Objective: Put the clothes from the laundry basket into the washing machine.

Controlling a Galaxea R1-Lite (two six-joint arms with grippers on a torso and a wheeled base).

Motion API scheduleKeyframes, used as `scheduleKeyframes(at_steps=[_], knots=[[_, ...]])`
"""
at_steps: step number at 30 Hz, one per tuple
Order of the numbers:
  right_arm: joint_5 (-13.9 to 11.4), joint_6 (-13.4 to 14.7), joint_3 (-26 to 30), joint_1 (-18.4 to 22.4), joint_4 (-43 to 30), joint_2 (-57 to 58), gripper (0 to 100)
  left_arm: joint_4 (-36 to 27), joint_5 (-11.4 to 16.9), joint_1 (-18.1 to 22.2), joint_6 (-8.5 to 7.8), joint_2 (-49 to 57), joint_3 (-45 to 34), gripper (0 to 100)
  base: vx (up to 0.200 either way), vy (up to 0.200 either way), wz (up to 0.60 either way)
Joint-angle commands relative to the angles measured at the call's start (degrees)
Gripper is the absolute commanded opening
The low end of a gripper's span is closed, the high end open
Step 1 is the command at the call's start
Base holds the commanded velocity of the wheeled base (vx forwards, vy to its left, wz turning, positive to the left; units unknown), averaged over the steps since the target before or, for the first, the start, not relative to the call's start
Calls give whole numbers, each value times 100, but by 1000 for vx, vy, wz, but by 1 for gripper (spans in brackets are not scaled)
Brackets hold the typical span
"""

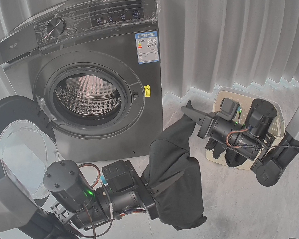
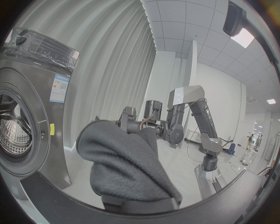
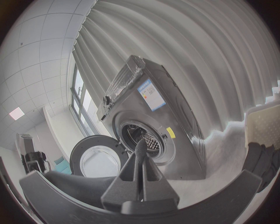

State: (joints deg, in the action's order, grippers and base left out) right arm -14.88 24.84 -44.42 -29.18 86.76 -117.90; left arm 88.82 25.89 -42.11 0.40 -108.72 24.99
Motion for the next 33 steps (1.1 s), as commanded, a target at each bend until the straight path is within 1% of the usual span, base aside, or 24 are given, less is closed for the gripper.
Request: scheduleKeyframes(at_steps=[1,4,5,6,7,9,10,13,14,15,17,20,24,27,30,33], knots=[[-41,-6,276,-26,113,-243,0,4,-5,9,13,96,15,0,0,0,0],[-138,-15,478,-61,192,-234,0,4,-14,36,21,79,50,0,0,0,0],[-155,-15,496,-61,192,-234,100,4,-14,36,21,79,50,0,0,0,0],[-190,-32,566,-70,192,-225,100,4,-32,53,21,70,94,0,0,0,0],[-181,-41,584,-70,201,-225,100,4,-40,62,30,61,102,0,0,0,0],[-155,-120,821,-96,201,-216,100,4,-58,159,30,61,173,0,0,0,0],[-155,-226,953,-61,201,-208,100,4,-58,203,30,61,199,0,0,0,0],[-164,-665,1261,-17,201,-234,100,4,-58,308,39,61,226,0,0,0,0],[-173,-858,1419,9,201,-243,100,4,-58,352,48,61,226,0,0,0,0],[-190,-946,1524,44,201,-243,100,4,-58,379,48,52,226,0,0,0,0],[-217,-1025,1691,106,201,-208,100,-5,-58,423,74,52,226,0,0,0,0],[-217,-1052,1735,185,201,-164,100,4,-58,458,74,43,243,0,0,0,0],[-261,-1272,1753,440,201,-93,100,-5,-58,563,83,26,261,0,0,0,0],[-533,-1368,1981,484,210,-67,100,4,-58,563,144,26,261,0,0,0,0],[-972,-1535,2289,449,210,-5,100,-5,-49,563,250,26,296,0,0,0,0],[-1342,-1623,2333,387,210,-14,100,-5,-49,563,338,17,349,0,0,0,0]])
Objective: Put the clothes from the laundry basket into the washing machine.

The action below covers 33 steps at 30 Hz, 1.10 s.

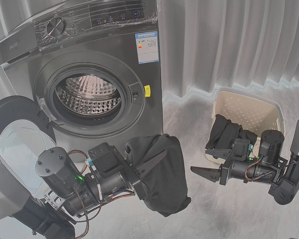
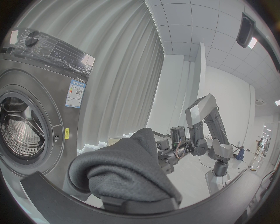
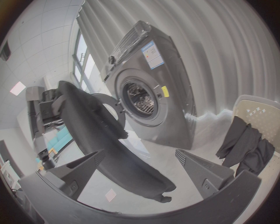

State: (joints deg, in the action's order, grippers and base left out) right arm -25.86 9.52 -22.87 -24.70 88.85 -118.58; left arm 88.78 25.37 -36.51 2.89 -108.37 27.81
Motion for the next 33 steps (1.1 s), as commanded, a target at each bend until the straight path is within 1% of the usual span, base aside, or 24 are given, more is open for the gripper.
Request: scheduleKeyframes(at_steps=[1,2,6,7,8,11,18,21,23,27,28,29,30,33], knots=[[-350,-91,160,-97,1,54,100,-1,3,4,107,-26,76,0,0,0,0],[-482,-100,160,-149,1,45,100,-1,3,-5,107,-26,93,0,0,0,0],[-877,-117,125,-360,1,28,100,-1,3,-23,115,-35,111,0,0,0,0],[-895,-117,116,-369,1,28,100,-1,3,-23,115,-35,111,0,0,0,0],[-948,-161,72,-483,1,19,100,-1,3,-32,124,-35,137,0,0,0,0],[-939,-258,-95,-642,1,-60,100,-1,3,-49,124,-35,137,0,0,0,0],[-895,-302,-455,-826,1,-561,100,-1,3,-84,115,-61,146,0,0,0,0],[-895,-293,-596,-896,1,-623,100,-1,3,-84,98,-105,155,0,0,0,0],[-895,-284,-693,-1037,1,-631,100,-1,3,-84,98,-149,190,0,0,0,0],[-877,-275,-763,-1248,-8,-631,100,-1,-32,-119,89,-219,348,0,0,0,0],[-877,-275,-763,-1248,-8,-631,100,-1,-32,-119,89,-219,348,0,0,0,0],[-842,-258,-842,-1380,-8,-667,100,-1,-155,-181,98,-237,436,0,0,0,0],[-816,-258,-877,-1406,-8,-711,100,-1,-217,-199,98,-237,462,0,0,0,0],[-622,-240,-1027,-1441,-8,-860,100,-1,-296,-269,107,-237,515,0,0,0,0]])
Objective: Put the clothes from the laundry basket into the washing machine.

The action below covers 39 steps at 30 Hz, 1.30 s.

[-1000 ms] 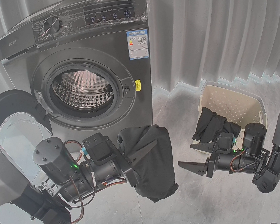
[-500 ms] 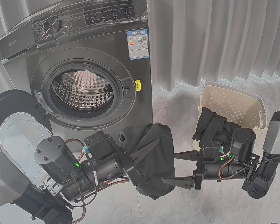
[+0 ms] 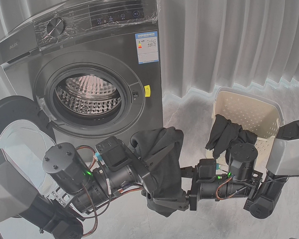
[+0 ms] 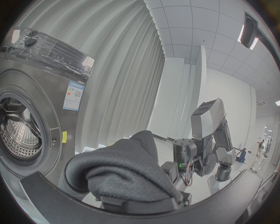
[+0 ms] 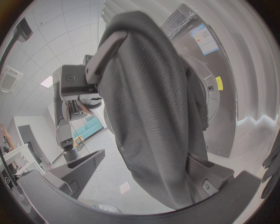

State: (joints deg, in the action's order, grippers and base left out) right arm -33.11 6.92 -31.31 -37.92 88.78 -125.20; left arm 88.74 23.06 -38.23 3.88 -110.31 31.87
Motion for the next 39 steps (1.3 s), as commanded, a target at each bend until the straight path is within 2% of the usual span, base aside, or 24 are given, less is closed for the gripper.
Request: scheduleKeyframes(at_steps=[1,4,12,14,16,17,24,25,28,35,39], knots=[[182,28,-271,-119,-1,-251,100,3,-65,-106,17,-43,109,0,0,0,0],[331,46,-455,-119,-1,-427,100,3,-74,-123,17,-25,109,0,0,0,0],[455,116,-605,-110,7,-594,100,12,-83,-115,61,1,136,0,0,0,0],[578,125,-666,-101,7,-620,100,12,-92,-106,87,19,144,0,0,0,0],[595,125,-675,-110,7,-620,100,12,-118,-106,87,19,136,0,0,0,0],[595,134,-640,-110,7,-620,0,12,-144,-79,87,19,144,0,0,0,0],[595,116,-324,-145,16,-356,0,3,-162,255,43,-61,136,0,0,0,0],[586,107,-77,-163,16,-75,0,3,-162,386,34,-148,136,0,0,0,0],[586,107,151,-242,16,277,0,12,-162,492,34,-201,136,0,0,0,0],[586,99,617,-611,7,980,0,12,-188,536,25,-509,144,0,0,0,0],[578,90,810,-708,7,1208,0,12,-355,545,25,-676,215,0,0,0,0]])
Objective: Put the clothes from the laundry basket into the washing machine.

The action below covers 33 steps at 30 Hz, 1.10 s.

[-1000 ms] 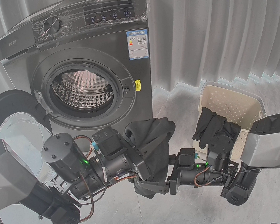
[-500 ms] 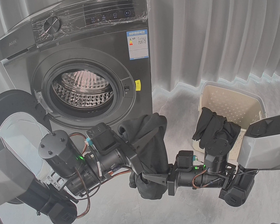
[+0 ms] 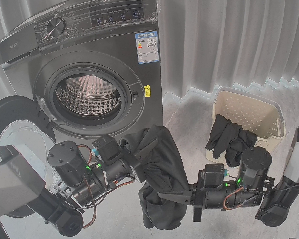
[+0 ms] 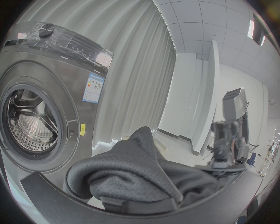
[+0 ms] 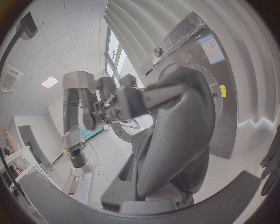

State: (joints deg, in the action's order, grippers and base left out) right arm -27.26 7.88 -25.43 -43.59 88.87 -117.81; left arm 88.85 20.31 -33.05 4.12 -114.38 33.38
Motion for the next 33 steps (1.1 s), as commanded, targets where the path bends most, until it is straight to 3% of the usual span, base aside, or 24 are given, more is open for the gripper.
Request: scheduleKeyframes(at_steps=[1,10,11,25,30,33], knots=[[-8,-5,258,-149,-1,505,0,1,-115,35,10,-313,81,0,0,0,0],[-25,-14,293,-114,-1,636,0,1,-176,158,27,-436,72,0,0,0,0],[-25,-14,293,-105,-1,636,0,1,-176,158,27,-427,64,100,0,0,0],[-34,-23,108,193,-1,865,0,1,-106,70,379,276,-745,100,0,0,0],[-34,-5,-138,325,-10,979,0,1,-45,79,643,707,-965,100,0,0,0],[-25,12,-331,404,-10,970,0,1,175,97,757,944,-1141,100,0,0,0]])
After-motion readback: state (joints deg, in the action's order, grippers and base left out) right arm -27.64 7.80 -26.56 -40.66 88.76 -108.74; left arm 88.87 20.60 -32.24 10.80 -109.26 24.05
